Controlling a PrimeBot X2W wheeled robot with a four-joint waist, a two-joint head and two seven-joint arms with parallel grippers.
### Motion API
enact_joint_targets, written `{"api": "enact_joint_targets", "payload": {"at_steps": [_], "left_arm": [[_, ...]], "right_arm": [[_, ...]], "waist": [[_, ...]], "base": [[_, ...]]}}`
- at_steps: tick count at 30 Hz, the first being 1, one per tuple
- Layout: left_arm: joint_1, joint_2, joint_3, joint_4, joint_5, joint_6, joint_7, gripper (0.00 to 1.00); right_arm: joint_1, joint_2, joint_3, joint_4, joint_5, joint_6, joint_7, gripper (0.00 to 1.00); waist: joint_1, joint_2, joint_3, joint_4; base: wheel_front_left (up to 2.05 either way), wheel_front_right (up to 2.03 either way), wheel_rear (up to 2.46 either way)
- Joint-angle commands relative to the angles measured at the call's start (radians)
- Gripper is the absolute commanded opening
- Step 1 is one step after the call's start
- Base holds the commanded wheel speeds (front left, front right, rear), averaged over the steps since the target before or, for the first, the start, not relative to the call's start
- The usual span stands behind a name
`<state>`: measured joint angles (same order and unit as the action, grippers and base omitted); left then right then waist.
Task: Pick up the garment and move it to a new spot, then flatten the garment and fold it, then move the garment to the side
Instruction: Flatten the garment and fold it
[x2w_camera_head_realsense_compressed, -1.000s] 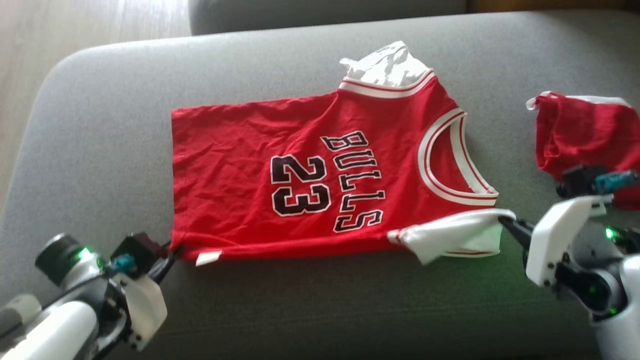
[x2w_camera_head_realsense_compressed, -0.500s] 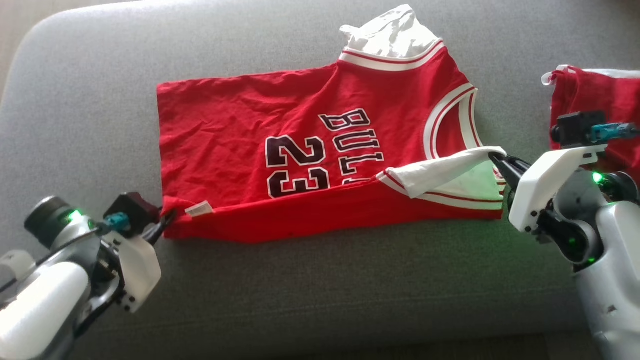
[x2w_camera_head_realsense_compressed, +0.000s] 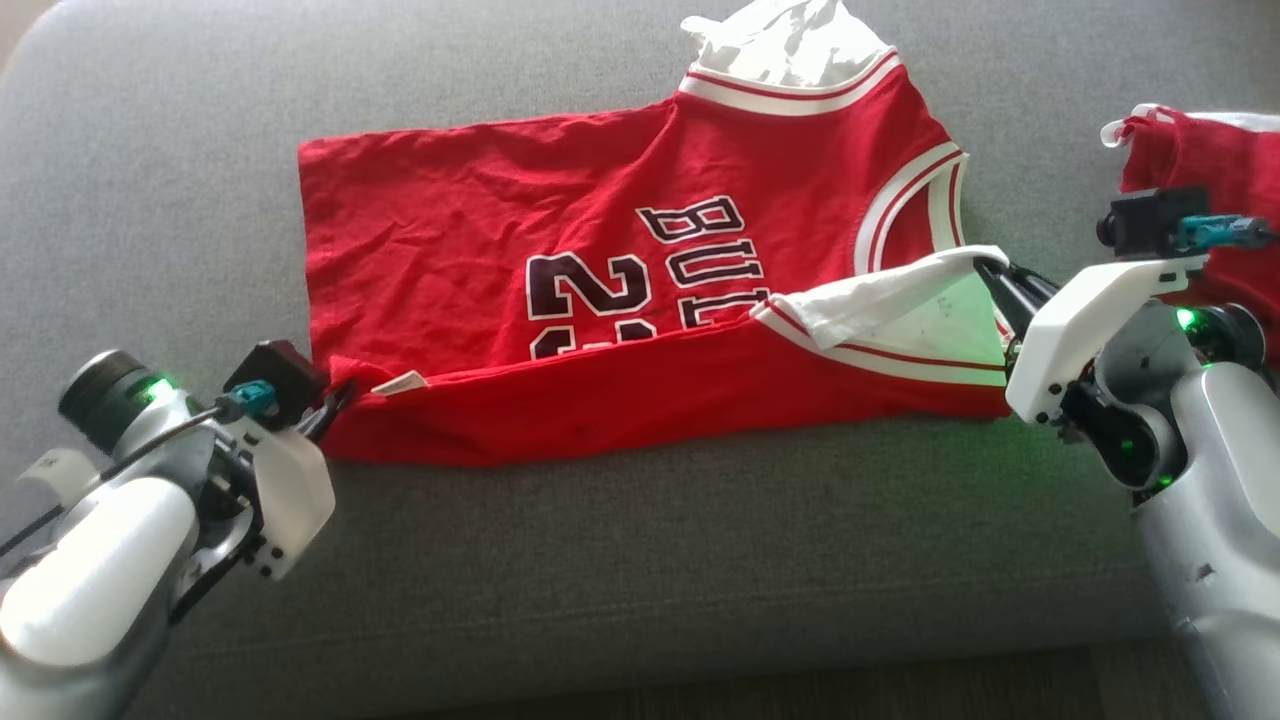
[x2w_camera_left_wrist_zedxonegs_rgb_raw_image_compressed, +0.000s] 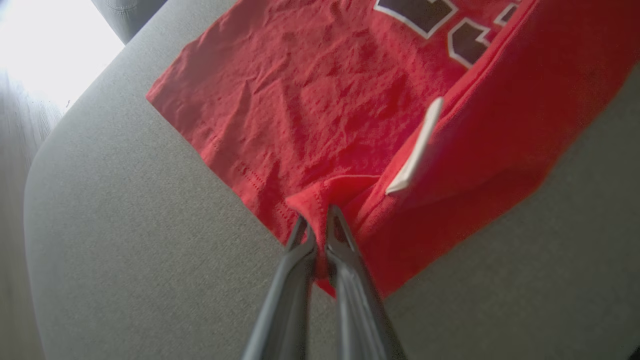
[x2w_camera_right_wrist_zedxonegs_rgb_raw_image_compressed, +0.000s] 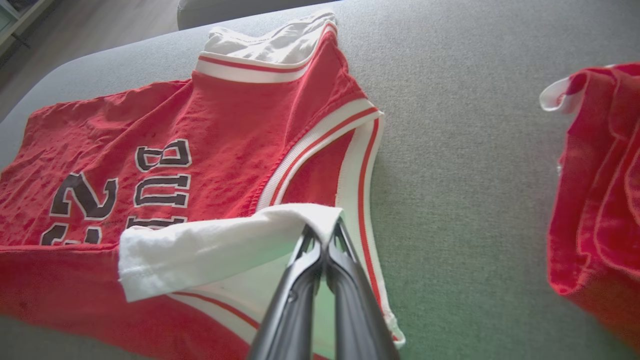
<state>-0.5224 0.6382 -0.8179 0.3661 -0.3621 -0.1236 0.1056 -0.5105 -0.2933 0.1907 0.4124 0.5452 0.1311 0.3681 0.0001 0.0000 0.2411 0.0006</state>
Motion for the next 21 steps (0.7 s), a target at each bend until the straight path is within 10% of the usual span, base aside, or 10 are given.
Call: {"api": "enact_joint_targets", "payload": {"at_steps": [1, 20, 21], "left_arm": [[-0.070, 0.031, 0.039, 0.000, 0.009, -0.001, 0.006, 0.00], [-0.143, -0.005, 0.026, 0.101, 0.018, 0.014, -0.007, 0.00], [-0.146, -0.008, 0.027, 0.103, 0.017, 0.018, -0.013, 0.27]], "right_arm": [[-0.045, -0.007, 0.015, -0.016, -0.006, 0.000, -0.024, 0.00], [-0.117, -0.009, 0.057, 0.082, 0.014, 0.000, -0.124, 0.00], [-0.119, -0.009, 0.060, 0.085, 0.015, 0.000, -0.127, 0.00]], "waist": [[-0.0001, 0.0000, 0.011, -0.001], [-0.0001, 0.0000, 0.066, -0.001], [-0.0001, 0.0000, 0.067, -0.001]], "base": [[0.00, 0.00, 0.00], [0.00, 0.00, 0.00], [0.00, 0.00, 0.00]]}}
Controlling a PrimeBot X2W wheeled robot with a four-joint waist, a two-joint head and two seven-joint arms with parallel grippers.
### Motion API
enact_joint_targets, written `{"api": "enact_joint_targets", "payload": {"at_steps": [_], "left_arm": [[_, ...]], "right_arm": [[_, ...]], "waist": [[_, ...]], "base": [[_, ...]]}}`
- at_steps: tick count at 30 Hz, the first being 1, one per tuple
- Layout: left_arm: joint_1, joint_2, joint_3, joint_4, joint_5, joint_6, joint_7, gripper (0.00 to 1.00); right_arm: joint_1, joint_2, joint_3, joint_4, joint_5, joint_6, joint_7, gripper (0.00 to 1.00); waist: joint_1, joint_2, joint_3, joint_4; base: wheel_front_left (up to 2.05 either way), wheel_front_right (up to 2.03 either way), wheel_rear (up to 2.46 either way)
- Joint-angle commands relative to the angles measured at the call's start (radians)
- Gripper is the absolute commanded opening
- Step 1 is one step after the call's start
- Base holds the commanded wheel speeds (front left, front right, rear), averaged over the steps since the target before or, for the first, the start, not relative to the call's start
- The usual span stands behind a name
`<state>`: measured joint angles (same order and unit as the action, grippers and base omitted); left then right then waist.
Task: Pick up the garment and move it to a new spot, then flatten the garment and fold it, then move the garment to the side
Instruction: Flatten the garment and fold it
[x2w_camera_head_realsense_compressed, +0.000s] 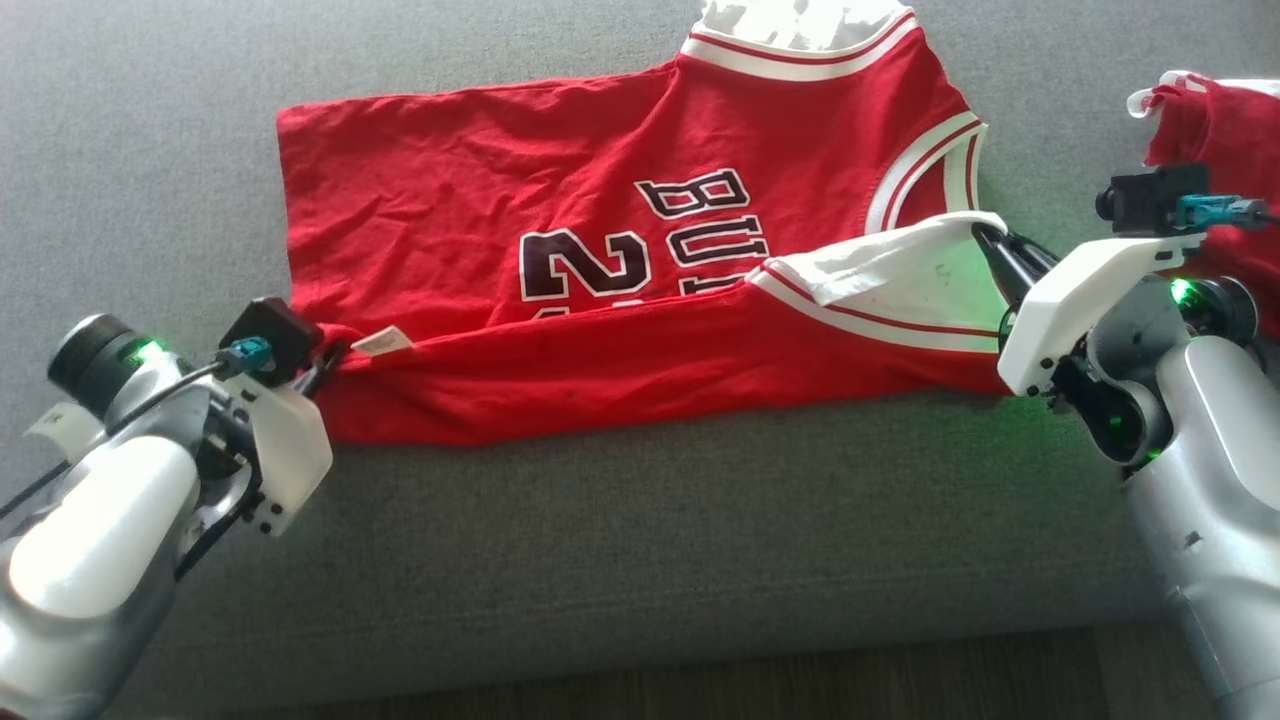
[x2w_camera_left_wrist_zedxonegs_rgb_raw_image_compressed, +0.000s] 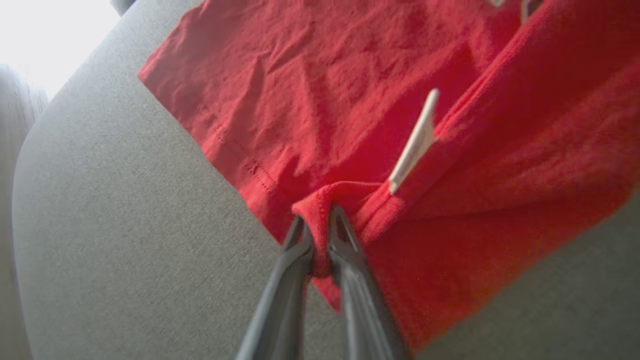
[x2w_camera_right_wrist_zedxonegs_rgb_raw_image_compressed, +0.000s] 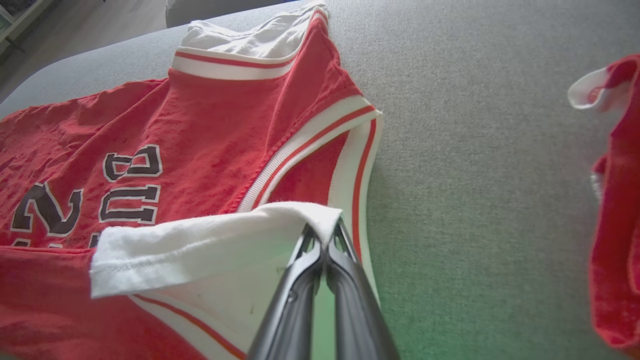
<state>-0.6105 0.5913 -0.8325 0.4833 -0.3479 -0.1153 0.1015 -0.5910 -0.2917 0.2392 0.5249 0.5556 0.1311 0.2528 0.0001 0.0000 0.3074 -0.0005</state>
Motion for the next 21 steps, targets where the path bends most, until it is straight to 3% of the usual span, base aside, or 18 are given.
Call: {"api": "enact_joint_targets", "payload": {"at_steps": [1, 2, 3, 4, 13, 21], "left_arm": [[-0.060, 0.036, 0.044, -0.012, 0.002, 0.014, -0.016, 0.54], [-0.062, 0.033, 0.048, -0.009, 0.001, 0.021, -0.022, 1.00], [-0.063, 0.030, 0.051, -0.006, -0.001, 0.028, -0.028, 1.00], [-0.064, 0.027, 0.053, -0.004, -0.003, 0.033, -0.033, 1.00], [-0.037, 0.042, 0.096, -0.022, -0.026, 0.106, -0.089, 1.00], [0.034, 0.066, 0.178, -0.095, -0.072, 0.224, -0.173, 1.00]], "right_arm": [[-0.041, -0.010, 0.013, -0.025, 0.007, 0.000, -0.017, 0.00], [-0.043, -0.009, 0.012, -0.022, 0.011, 0.000, -0.022, 0.16], [-0.044, -0.007, 0.006, -0.017, 0.015, 0.000, -0.029, 0.95], [-0.045, -0.003, -0.004, -0.007, 0.018, 0.000, -0.032, 1.00], [-0.042, 0.008, -0.051, 0.049, 0.000, 0.000, -0.104, 1.00], [0.004, 0.023, -0.101, 0.017, -0.057, 0.000, -0.232, 1.00]], "waist": [[-0.0001, 0.0000, 0.002, 0.001], [-0.0001, 0.0000, 0.003, 0.002], [-0.0001, 0.0000, 0.003, 0.002], [-0.0001, 0.0000, 0.002, 0.002], [-0.0001, 0.0000, -0.032, 0.009], [-0.0001, 0.0000, -0.100, 0.011]], "base": [[0.00, 0.00, 0.00], [0.00, 0.00, 0.00], [0.00, 0.00, 0.00], [0.00, 0.00, 0.00], [0.00, 0.00, 0.00], [0.00, 0.00, 0.00]]}}
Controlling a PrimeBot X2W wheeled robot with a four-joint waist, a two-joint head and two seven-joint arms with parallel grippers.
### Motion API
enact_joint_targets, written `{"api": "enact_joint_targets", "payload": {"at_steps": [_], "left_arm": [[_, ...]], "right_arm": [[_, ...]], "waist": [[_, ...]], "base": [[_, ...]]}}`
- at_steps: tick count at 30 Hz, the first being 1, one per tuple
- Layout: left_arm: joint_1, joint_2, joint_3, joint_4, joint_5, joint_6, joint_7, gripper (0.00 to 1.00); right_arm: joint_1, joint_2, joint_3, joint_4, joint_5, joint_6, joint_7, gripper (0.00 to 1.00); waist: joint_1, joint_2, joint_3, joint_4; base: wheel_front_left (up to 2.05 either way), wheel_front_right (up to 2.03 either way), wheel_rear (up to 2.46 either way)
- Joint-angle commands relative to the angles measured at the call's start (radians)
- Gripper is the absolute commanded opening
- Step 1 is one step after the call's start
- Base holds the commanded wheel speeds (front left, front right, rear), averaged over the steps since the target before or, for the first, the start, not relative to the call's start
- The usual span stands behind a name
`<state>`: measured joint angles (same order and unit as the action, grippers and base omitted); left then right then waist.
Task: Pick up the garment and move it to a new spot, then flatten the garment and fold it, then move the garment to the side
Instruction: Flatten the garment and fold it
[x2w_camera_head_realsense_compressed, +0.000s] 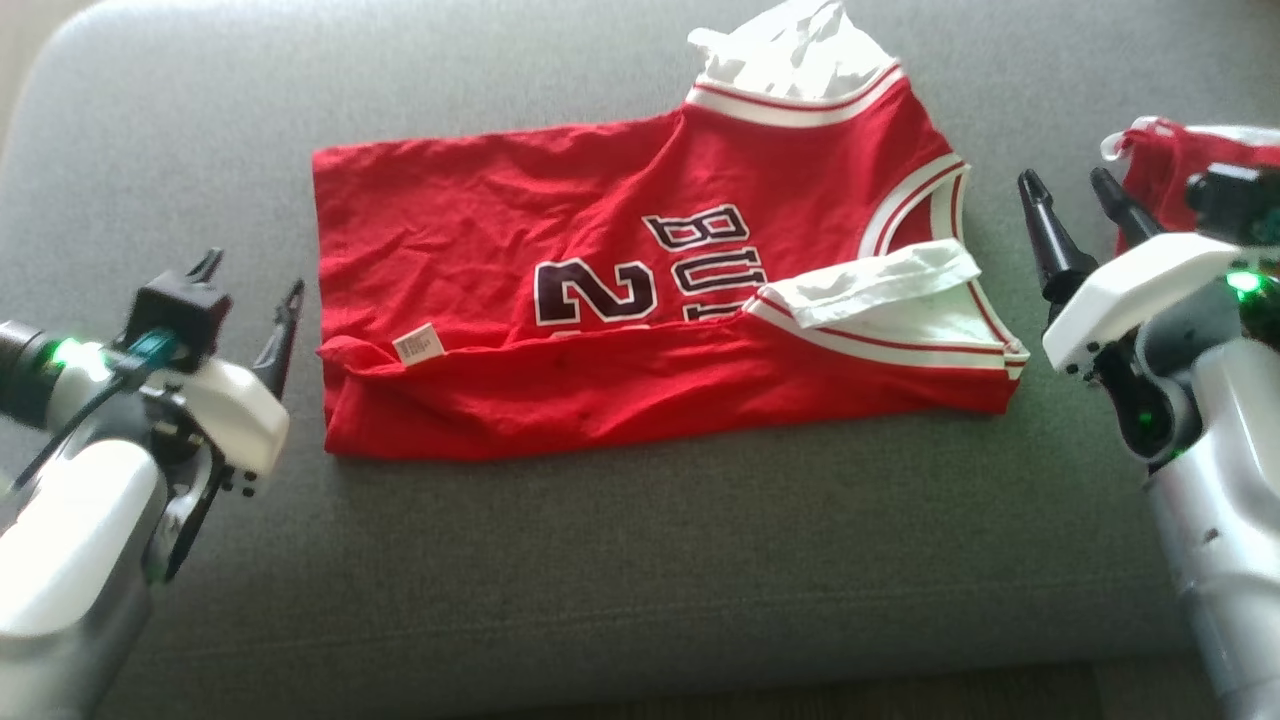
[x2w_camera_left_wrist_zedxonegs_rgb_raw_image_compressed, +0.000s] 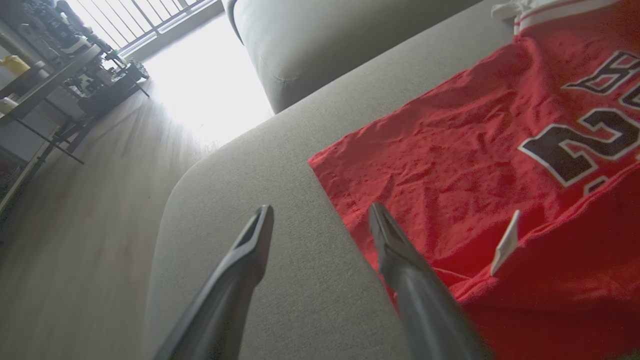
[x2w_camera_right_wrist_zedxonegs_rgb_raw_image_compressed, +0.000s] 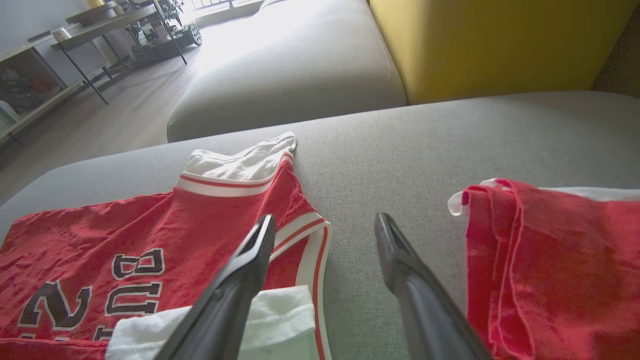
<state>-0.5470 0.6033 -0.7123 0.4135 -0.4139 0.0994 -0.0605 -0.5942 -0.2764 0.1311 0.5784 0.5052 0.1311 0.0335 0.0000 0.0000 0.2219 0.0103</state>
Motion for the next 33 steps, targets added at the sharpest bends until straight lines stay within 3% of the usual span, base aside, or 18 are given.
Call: {"api": "enact_joint_targets", "payload": {"at_steps": [1, 10, 18, 21, 26, 33], "left_arm": [[-0.016, 0.057, 0.072, -0.039, -0.013, 0.027, -0.027, 1.00], [0.141, 0.038, 0.204, -0.180, -0.103, 0.176, -0.170, 1.00], [0.330, -0.078, 0.324, -0.364, -0.117, 0.258, -0.201, 1.00], [0.407, -0.147, 0.373, -0.425, -0.080, 0.256, -0.201, 1.00], [0.498, -0.247, 0.417, -0.437, -0.019, 0.210, -0.201, 1.00], [0.495, -0.300, 0.443, -0.362, 0.055, 0.116, -0.201, 1.00]], "right_arm": [[0.018, 0.013, -0.002, -0.051, -0.012, 0.000, -0.032, 1.00], [0.160, 0.058, -0.075, -0.234, -0.128, 0.000, -0.176, 1.00], [0.364, 0.161, -0.161, -0.452, -0.255, 0.000, -0.246, 1.00], [0.434, 0.196, -0.180, -0.509, -0.275, 0.000, -0.262, 1.00], [0.505, 0.221, -0.180, -0.539, -0.289, 0.000, -0.275, 1.00], [0.498, 0.226, -0.163, -0.552, -0.286, 0.000, -0.280, 1.00]], "waist": [[0.0000, 0.0000, -0.025, 0.000], [0.0000, 0.0000, -0.089, 0.002], [0.0000, 0.0000, -0.134, 0.019], [0.0000, 0.0000, -0.146, 0.023], [0.0000, 0.0000, -0.154, 0.024], [0.0000, 0.0000, -0.129, 0.007]], "base": [[0.00, 0.00, 0.00], [0.00, 0.00, 0.00], [0.00, 0.00, 0.00], [0.00, 0.00, 0.00], [0.00, 0.00, 0.00], [0.00, 0.00, 0.00]]}}
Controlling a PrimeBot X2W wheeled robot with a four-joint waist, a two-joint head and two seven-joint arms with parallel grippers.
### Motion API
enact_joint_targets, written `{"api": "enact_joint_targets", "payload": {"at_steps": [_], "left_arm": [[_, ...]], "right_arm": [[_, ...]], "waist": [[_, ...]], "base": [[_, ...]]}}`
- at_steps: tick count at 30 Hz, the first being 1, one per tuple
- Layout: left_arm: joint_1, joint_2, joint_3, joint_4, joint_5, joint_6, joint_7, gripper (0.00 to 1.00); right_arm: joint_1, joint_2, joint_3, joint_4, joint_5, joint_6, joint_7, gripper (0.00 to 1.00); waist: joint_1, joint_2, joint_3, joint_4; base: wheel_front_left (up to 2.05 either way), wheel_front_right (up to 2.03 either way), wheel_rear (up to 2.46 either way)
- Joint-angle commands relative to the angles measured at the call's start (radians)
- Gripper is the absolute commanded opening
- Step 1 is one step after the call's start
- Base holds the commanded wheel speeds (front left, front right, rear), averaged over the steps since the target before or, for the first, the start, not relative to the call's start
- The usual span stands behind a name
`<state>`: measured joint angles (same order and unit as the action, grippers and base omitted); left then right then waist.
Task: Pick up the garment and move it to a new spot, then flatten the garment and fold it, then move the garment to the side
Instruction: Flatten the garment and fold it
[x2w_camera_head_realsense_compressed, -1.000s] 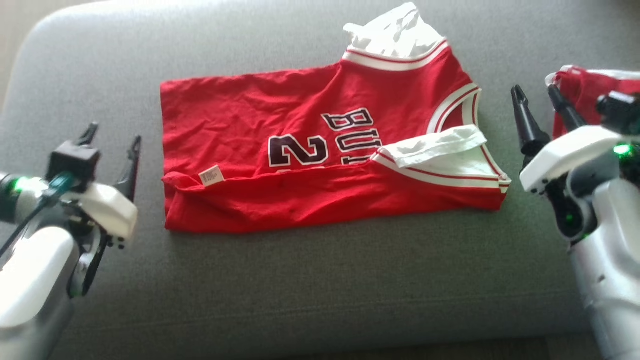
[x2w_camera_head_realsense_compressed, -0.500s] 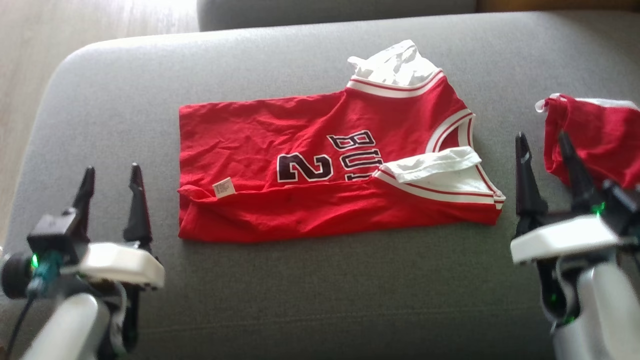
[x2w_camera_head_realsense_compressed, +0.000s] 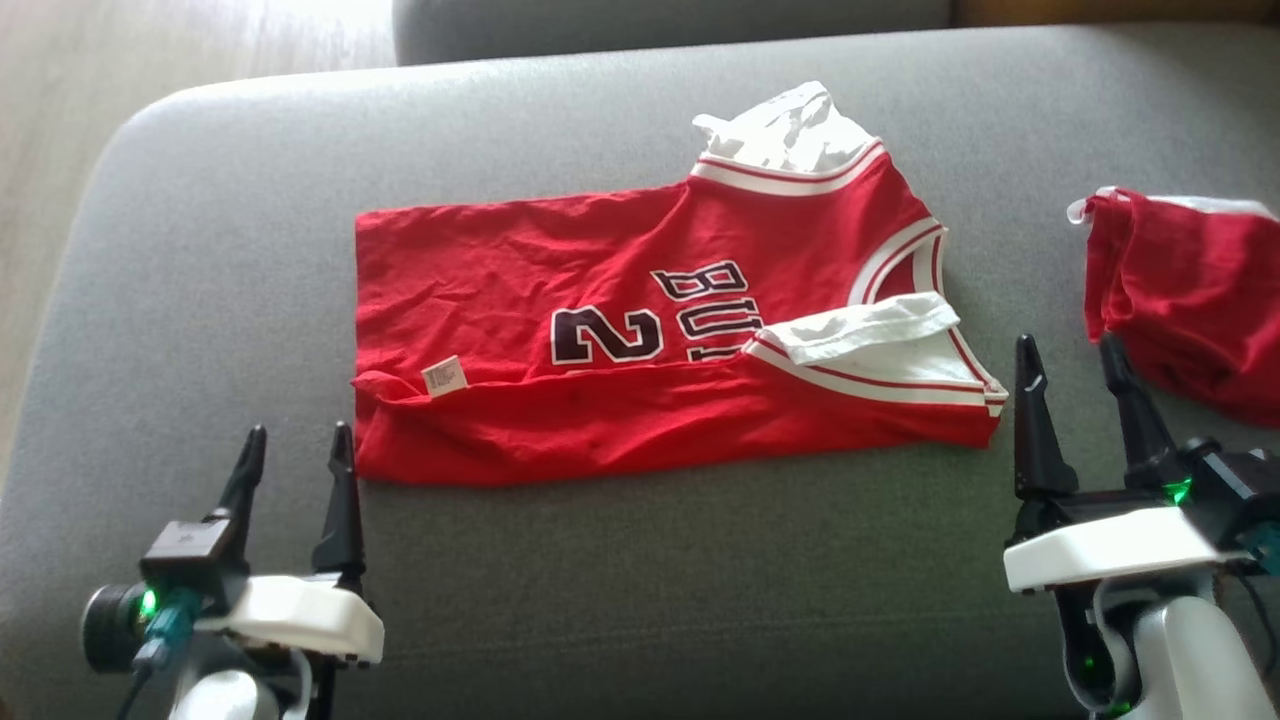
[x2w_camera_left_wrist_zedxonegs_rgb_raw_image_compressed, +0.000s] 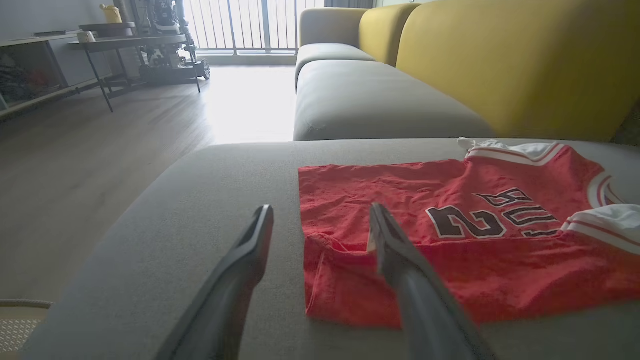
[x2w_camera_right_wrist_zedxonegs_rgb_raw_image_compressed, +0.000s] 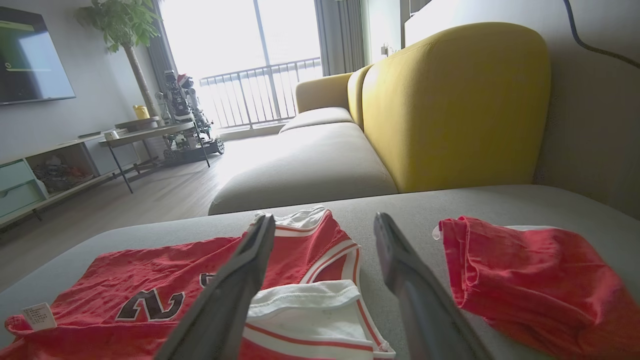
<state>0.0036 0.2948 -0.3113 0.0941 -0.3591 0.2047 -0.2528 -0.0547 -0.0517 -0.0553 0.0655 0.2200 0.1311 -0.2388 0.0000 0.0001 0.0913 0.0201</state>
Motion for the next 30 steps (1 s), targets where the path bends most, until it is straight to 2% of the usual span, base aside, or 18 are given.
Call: {"api": "enact_joint_targets", "payload": {"at_steps": [1, 6, 10, 20, 30], "left_arm": [[-0.073, 0.006, 0.038, -0.002, 0.012, -0.013, -0.009, 1.00], [-0.136, 0.009, -0.002, 0.138, 0.032, -0.054, 0.011, 1.00], [-0.186, 0.013, -0.027, 0.228, 0.046, -0.066, 0.049, 1.00], [-0.256, 0.020, -0.018, 0.374, 0.049, -0.036, 0.089, 1.00], [-0.288, 0.011, -0.040, 0.454, 0.037, -0.055, 0.121, 1.00]], "right_arm": [[-0.050, 0.001, 0.029, -0.039, 0.002, 0.000, -0.007, 1.00], [-0.062, 0.001, 0.042, -0.027, 0.013, 0.000, -0.010, 1.00], [-0.070, 0.001, 0.045, -0.017, 0.019, 0.000, -0.013, 1.00], [-0.088, 0.001, 0.045, 0.002, 0.023, 0.000, -0.017, 1.00], [-0.102, 0.001, 0.041, 0.015, 0.021, 0.000, -0.020, 1.00]], "waist": [[0.0000, -0.0001, 0.017, -0.011], [0.0000, -0.0001, 0.052, -0.037], [0.0000, -0.0001, 0.074, -0.056], [0.0000, -0.0001, 0.106, -0.087], [0.0000, -0.0001, 0.116, -0.090]], "base": [[0.00, 0.00, 0.00], [0.00, 0.00, 0.00], [0.00, 0.00, 0.00], [0.00, 0.00, 0.00], [0.00, 0.00, 0.00]]}}
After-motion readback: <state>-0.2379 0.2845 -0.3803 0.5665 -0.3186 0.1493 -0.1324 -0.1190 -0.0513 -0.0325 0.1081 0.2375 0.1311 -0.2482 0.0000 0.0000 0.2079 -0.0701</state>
